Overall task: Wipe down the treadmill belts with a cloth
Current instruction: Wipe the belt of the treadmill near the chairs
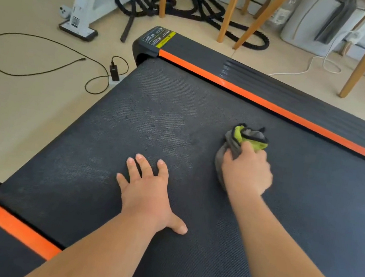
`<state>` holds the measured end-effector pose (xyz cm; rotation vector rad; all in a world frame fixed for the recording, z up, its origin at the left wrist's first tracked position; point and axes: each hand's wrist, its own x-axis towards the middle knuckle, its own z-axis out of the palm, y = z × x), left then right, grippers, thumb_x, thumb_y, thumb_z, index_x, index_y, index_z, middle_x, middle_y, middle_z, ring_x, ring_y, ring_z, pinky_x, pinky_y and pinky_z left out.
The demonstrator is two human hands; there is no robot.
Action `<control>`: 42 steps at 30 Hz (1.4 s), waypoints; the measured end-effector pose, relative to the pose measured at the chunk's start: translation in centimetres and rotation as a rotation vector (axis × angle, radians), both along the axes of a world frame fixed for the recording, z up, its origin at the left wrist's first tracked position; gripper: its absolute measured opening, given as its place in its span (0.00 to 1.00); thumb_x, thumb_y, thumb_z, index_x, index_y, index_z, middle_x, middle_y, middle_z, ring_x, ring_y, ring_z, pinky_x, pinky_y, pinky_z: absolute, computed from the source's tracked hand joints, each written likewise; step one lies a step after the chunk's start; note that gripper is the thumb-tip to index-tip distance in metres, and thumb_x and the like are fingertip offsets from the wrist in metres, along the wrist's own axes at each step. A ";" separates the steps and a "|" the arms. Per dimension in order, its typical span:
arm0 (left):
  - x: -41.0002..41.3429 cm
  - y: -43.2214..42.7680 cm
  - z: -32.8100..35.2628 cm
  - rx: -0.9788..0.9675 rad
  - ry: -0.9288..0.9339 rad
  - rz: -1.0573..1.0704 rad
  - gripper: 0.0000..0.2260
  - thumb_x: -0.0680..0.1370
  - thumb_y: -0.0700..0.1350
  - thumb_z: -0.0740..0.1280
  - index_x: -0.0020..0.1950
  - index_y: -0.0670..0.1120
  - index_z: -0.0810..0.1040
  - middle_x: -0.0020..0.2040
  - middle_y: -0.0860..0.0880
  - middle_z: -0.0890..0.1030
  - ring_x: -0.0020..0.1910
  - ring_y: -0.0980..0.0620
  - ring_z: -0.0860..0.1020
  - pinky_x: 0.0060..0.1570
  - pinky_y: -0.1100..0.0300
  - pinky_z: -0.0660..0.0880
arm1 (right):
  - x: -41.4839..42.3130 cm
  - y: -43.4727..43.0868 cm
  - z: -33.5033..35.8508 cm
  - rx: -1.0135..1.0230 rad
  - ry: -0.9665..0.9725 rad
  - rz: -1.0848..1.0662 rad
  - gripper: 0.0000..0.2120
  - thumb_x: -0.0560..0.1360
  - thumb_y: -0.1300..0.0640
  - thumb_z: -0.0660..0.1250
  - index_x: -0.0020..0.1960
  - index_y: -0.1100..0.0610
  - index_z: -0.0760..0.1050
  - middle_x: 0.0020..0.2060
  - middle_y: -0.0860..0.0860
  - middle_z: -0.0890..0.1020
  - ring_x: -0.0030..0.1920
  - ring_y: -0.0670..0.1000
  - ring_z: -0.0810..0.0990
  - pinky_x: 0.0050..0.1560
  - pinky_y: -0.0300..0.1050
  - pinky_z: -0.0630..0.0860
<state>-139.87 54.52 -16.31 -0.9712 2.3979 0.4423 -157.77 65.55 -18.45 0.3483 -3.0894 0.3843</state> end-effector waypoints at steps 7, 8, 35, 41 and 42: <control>0.2 -0.1 -0.4 0.016 0.037 0.013 0.68 0.52 0.75 0.77 0.83 0.54 0.48 0.81 0.37 0.34 0.80 0.33 0.34 0.78 0.32 0.47 | 10.4 -0.9 -1.6 -0.143 0.113 0.634 0.13 0.72 0.39 0.64 0.43 0.49 0.73 0.39 0.49 0.72 0.35 0.57 0.76 0.33 0.45 0.64; 0.3 -0.1 -0.3 0.023 0.037 0.017 0.70 0.52 0.75 0.77 0.84 0.55 0.44 0.81 0.37 0.34 0.80 0.33 0.33 0.78 0.32 0.46 | 9.7 -0.3 -1.4 -0.119 0.110 0.660 0.14 0.72 0.37 0.64 0.45 0.48 0.73 0.40 0.48 0.73 0.36 0.56 0.77 0.34 0.45 0.65; -5.9 3.4 3.0 0.114 0.259 -0.484 0.46 0.79 0.64 0.67 0.83 0.59 0.37 0.84 0.54 0.41 0.83 0.51 0.42 0.79 0.51 0.57 | -9.3 10.3 5.0 0.294 -0.624 0.105 0.65 0.56 0.37 0.85 0.80 0.30 0.46 0.82 0.45 0.42 0.81 0.67 0.42 0.71 0.74 0.65; -11.1 -1.9 5.2 -0.026 0.085 -0.988 0.30 0.82 0.54 0.64 0.82 0.57 0.56 0.84 0.55 0.51 0.83 0.53 0.51 0.79 0.54 0.59 | -10.6 9.5 4.4 0.390 -0.629 0.111 0.67 0.55 0.36 0.85 0.80 0.29 0.43 0.82 0.46 0.42 0.80 0.69 0.46 0.67 0.75 0.70; -12.3 -3.0 5.3 -0.059 0.104 -0.997 0.25 0.82 0.52 0.64 0.78 0.57 0.63 0.82 0.56 0.58 0.81 0.53 0.56 0.76 0.52 0.64 | -10.7 9.3 4.4 0.395 -0.639 0.108 0.68 0.55 0.37 0.86 0.80 0.30 0.43 0.82 0.47 0.42 0.80 0.70 0.47 0.67 0.76 0.69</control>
